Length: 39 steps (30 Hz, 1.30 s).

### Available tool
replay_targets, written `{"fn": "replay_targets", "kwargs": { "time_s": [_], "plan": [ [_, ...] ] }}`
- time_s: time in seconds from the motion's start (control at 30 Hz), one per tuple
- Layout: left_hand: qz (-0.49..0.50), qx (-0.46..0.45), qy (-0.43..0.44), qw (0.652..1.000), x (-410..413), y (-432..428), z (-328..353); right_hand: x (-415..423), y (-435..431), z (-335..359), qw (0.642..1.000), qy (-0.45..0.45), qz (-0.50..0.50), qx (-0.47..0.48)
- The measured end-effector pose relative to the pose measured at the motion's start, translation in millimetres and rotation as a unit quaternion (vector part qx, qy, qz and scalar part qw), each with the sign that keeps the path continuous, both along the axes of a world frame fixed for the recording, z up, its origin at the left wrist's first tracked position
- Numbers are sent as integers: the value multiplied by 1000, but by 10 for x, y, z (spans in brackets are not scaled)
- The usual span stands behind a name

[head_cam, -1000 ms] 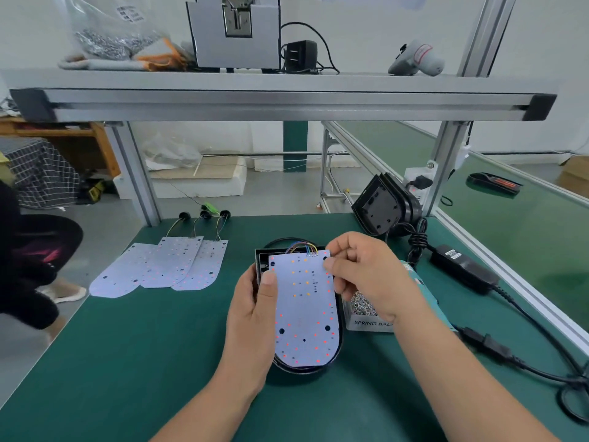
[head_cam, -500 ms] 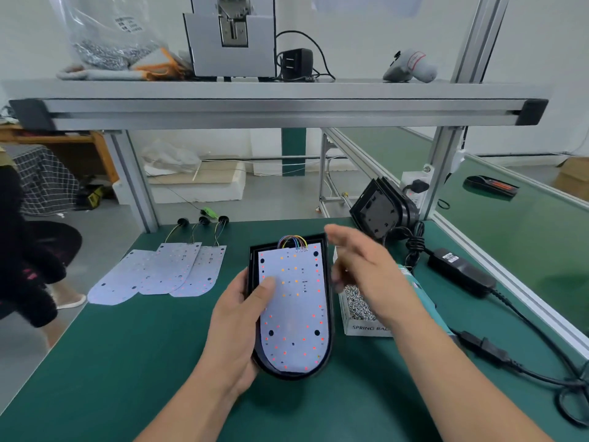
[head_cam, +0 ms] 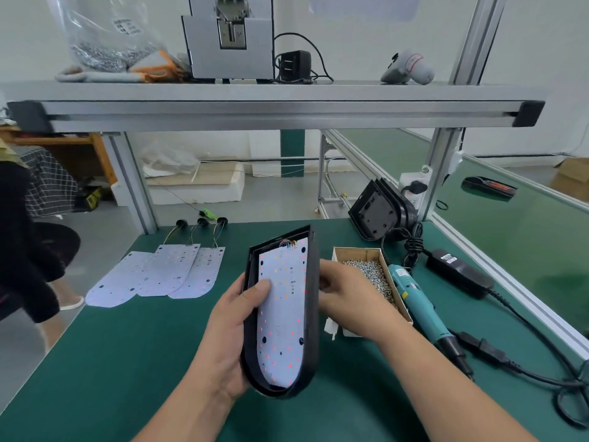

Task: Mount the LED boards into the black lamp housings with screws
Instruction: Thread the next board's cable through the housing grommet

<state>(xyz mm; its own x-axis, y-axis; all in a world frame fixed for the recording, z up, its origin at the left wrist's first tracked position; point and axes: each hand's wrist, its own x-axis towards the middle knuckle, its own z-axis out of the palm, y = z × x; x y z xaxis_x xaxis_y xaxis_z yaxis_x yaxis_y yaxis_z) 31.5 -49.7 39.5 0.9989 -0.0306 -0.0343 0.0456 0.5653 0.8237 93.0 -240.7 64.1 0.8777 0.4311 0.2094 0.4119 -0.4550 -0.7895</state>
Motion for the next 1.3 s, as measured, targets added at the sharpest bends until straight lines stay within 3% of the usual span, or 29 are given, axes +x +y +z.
{"fn": "replay_targets", "kwargs": {
  "time_s": [0.1,0.17,0.27,0.33,0.5,0.6,0.67,0.8,0.97,1.17,1.3],
  "plan": [
    [21,-11,34,999,6,13,-3,55,-30,-45,997,49,-28,57],
    [31,-19,50,998,5,6,1,89,-40,-61,984,102,-14,145],
    [29,-25,68,997,2,-11,-9,149,-34,-120,931,187,27,311],
    [24,-42,76,996,5,-16,-17,161,-26,-133,908,222,36,355],
    [19,-94,75,993,46,41,-50,175,19,-85,966,118,-17,229],
    [27,-120,84,989,58,44,-74,163,0,-58,971,110,-37,210],
    [21,-87,102,991,78,27,-101,151,-58,-29,976,85,-62,191],
    [15,-48,125,991,138,-21,-125,68,-106,105,984,-30,-101,141],
    [21,28,201,979,94,3,-280,-145,48,140,980,-170,-78,64],
    [30,156,109,981,126,119,-151,-115,-6,134,975,-208,-77,-8],
    [78,53,131,987,248,365,-47,-68,-75,154,974,-205,-78,-58]
  ]
}}
